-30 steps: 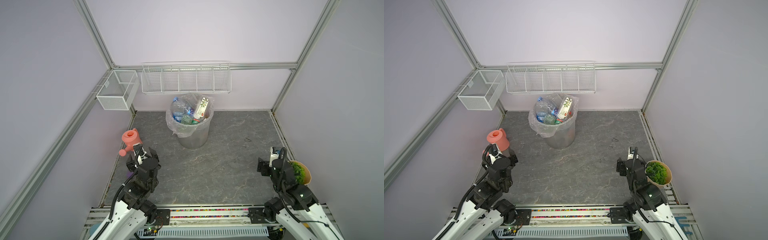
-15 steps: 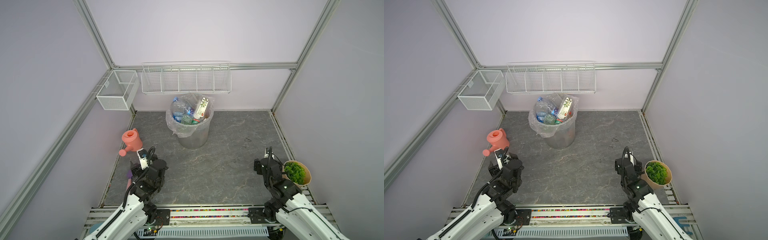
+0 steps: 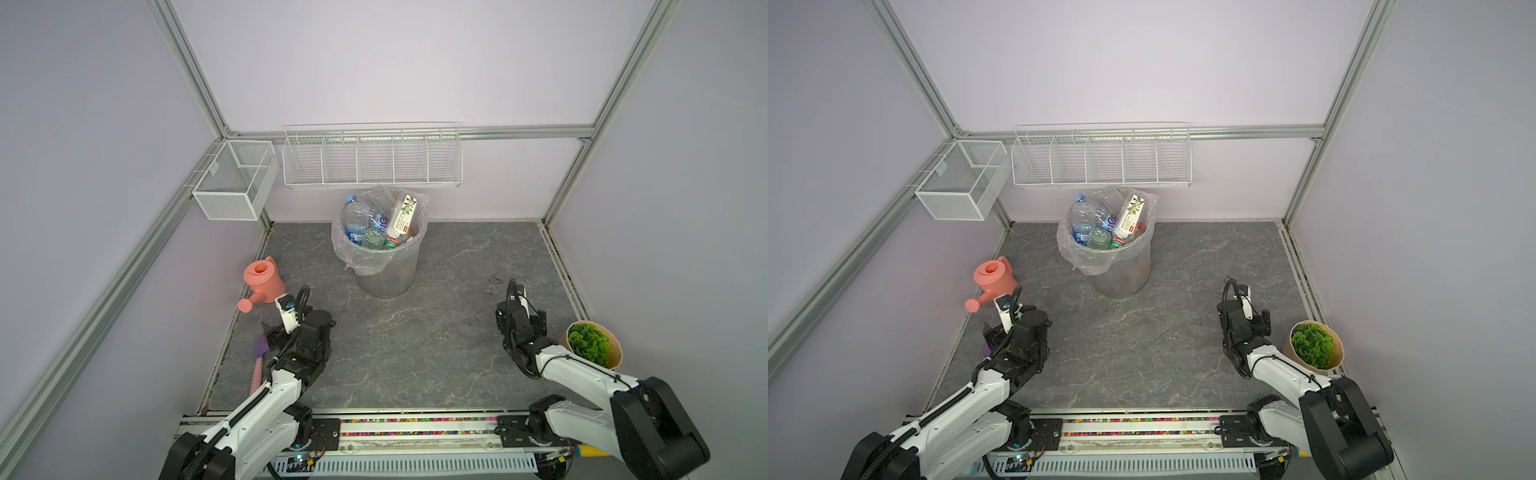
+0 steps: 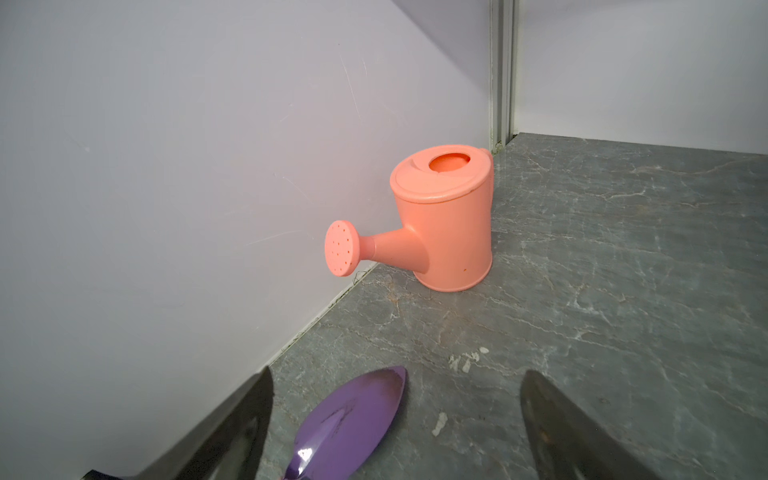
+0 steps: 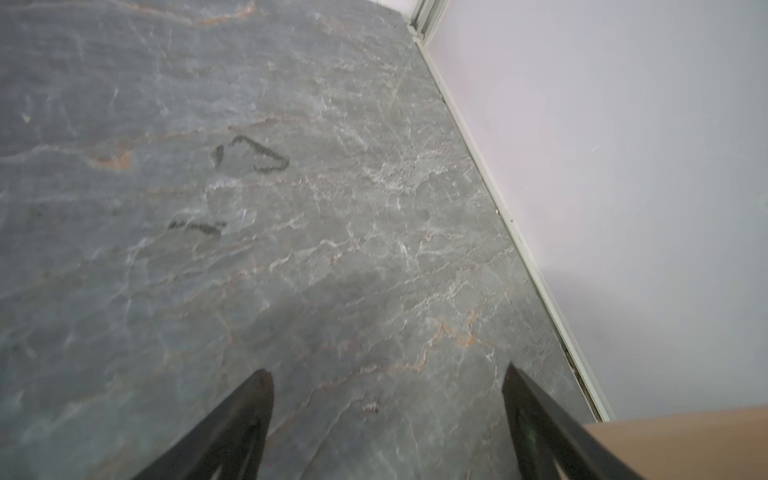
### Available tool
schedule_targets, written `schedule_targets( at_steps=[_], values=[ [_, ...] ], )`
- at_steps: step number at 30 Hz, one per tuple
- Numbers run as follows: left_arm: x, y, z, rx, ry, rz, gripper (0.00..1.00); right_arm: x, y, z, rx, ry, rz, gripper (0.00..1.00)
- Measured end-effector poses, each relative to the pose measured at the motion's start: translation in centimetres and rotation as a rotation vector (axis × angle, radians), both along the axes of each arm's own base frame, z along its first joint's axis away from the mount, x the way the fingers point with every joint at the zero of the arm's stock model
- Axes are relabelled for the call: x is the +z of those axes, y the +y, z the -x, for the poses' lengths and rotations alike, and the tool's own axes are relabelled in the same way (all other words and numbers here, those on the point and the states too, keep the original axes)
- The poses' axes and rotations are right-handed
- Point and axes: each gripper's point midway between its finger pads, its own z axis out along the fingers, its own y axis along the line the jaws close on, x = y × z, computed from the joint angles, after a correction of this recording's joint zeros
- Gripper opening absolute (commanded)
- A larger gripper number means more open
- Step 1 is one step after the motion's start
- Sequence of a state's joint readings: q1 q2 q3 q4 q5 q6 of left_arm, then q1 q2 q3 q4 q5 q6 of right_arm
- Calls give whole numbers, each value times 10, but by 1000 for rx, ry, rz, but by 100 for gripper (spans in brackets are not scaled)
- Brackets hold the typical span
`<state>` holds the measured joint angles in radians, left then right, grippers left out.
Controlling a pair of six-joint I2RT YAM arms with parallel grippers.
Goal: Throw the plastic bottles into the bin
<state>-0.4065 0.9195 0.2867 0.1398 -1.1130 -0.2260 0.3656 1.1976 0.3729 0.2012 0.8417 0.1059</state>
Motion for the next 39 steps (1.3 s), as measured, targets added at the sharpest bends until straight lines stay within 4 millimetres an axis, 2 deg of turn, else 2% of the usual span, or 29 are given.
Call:
schedule_targets(
  at_steps=[8,14,21,25,26,29,34,39],
  values=[
    [-5,3,-21,5,-41,32,95,19,1,-35,42,-156,27,89],
    [-14,-3,-38,-24,-40,19,96,25,4,-40,95,-275,1,89],
    [-4,-5,-55,-53,-130,31,96,2,8,-42,140,-290,35,89],
    [-8,-4,-58,-83,-171,37,95,17,10,-44,150,-359,29,89],
    [-10,-5,-59,-97,-171,33,99,20,11,-45,154,-373,27,89],
    [-13,-11,-60,-154,-194,40,99,27,12,-46,159,-401,26,89],
    [-36,-16,-59,-225,-159,26,99,29,12,-45,161,-411,29,89],
    [-32,-37,-69,-361,-175,24,99,30,16,-46,185,-415,24,89]
  ],
)
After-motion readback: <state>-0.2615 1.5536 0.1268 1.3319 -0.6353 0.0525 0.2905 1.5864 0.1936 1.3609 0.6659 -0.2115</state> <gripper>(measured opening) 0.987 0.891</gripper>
